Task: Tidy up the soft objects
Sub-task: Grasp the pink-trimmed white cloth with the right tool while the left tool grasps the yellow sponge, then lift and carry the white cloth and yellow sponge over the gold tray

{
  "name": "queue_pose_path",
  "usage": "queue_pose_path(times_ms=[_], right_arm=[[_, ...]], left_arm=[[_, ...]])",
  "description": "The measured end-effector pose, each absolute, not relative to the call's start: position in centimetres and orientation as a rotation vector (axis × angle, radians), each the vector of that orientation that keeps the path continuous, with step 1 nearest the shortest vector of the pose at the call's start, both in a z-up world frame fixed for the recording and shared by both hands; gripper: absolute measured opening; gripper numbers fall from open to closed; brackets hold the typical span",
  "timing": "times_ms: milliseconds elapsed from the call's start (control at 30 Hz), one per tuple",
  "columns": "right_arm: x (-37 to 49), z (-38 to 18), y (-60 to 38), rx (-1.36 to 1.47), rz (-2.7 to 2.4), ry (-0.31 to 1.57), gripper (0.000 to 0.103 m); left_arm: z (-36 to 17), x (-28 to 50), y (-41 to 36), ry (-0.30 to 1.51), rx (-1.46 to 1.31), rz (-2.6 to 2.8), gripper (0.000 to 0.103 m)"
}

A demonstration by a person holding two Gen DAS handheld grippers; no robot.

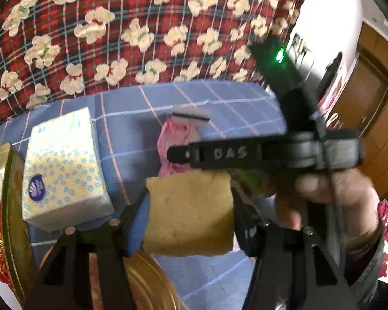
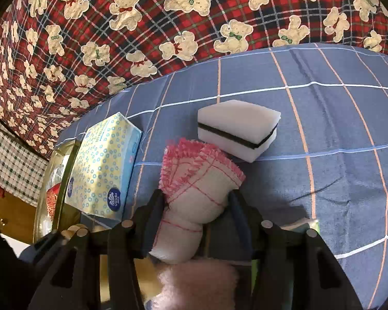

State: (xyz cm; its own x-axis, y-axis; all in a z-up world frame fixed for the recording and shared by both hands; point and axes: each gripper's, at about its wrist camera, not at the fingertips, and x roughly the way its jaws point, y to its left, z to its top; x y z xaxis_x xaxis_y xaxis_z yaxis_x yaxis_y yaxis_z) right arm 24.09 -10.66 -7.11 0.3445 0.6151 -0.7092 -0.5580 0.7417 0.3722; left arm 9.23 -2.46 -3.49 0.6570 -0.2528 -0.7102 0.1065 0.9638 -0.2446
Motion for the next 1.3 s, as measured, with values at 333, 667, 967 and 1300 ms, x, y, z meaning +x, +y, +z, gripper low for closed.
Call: queue_pose_path(times_ms=[333,667,967,1300], right_arm=[[23.8,-7.1,-10.5,0.097,0.767,0.926,0.027],[23.0,-5.4,-11.2,0.124,0.772,0.831,0.026],[21.5,-3.2,-11.6,0.155,0.805,0.682,0.026],[20.3,-2.0,-11.8,0.224,0.846,0.556,0.026]], left_arm=[[-1.5,8.4,-1.1,0.742,-0.197,-0.199,0.057],[0.1,7.4,2.0,0.62,-0.235,-0.09,0.057],[0.4,6.9,3.7,0.551,-0.258,-0.017,0.057],[1.2,5.8,4.9,0.469,-0.242,0.059,0.057]])
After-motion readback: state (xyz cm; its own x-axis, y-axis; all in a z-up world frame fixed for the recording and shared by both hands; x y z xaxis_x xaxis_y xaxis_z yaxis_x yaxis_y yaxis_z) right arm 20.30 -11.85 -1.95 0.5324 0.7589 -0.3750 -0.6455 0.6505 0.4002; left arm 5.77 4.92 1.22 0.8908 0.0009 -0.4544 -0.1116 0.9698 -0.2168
